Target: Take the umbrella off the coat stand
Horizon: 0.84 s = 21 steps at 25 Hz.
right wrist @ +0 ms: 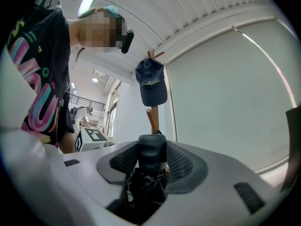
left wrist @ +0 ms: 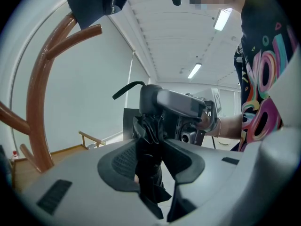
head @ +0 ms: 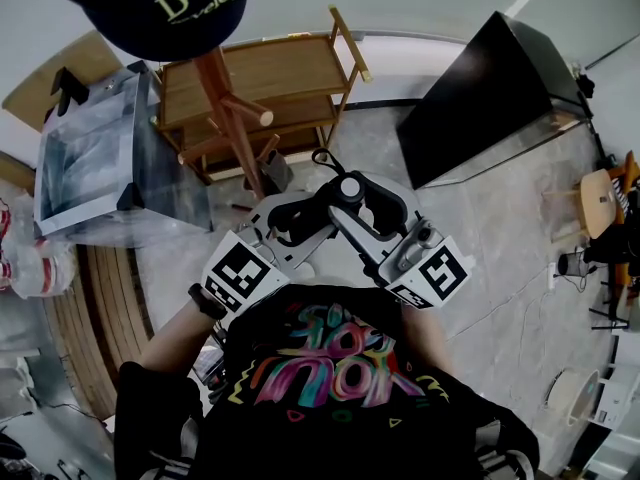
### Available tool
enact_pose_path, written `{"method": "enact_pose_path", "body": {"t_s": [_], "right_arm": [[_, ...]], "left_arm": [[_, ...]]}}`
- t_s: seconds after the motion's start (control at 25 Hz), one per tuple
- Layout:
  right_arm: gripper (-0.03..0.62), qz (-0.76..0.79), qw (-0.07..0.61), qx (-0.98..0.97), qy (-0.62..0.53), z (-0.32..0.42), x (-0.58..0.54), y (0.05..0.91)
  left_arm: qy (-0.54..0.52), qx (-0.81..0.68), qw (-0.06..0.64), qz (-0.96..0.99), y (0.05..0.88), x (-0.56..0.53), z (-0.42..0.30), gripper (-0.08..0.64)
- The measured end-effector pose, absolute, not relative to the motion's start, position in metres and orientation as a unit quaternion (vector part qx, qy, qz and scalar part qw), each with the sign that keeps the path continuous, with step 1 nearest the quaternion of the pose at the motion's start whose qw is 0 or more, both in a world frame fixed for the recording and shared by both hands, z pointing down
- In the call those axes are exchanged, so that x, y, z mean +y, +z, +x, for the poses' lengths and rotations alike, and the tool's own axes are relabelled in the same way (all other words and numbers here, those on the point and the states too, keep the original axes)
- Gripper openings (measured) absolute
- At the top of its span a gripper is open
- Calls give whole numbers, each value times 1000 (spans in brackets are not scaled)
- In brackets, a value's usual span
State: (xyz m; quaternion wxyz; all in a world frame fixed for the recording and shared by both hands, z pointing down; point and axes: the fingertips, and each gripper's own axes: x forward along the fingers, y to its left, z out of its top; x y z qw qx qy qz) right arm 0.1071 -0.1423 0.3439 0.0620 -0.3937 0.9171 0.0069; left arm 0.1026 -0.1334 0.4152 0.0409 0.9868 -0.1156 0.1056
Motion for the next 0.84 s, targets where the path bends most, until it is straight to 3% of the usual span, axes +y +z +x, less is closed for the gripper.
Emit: {"method": "enact_pose_path", "body": {"t_s": [0.84], "right_arm": [[202,-387,47,921,6,113,-143,347]], "left_arm": [[98,-119,50,987,418,-133,112,161]]}}
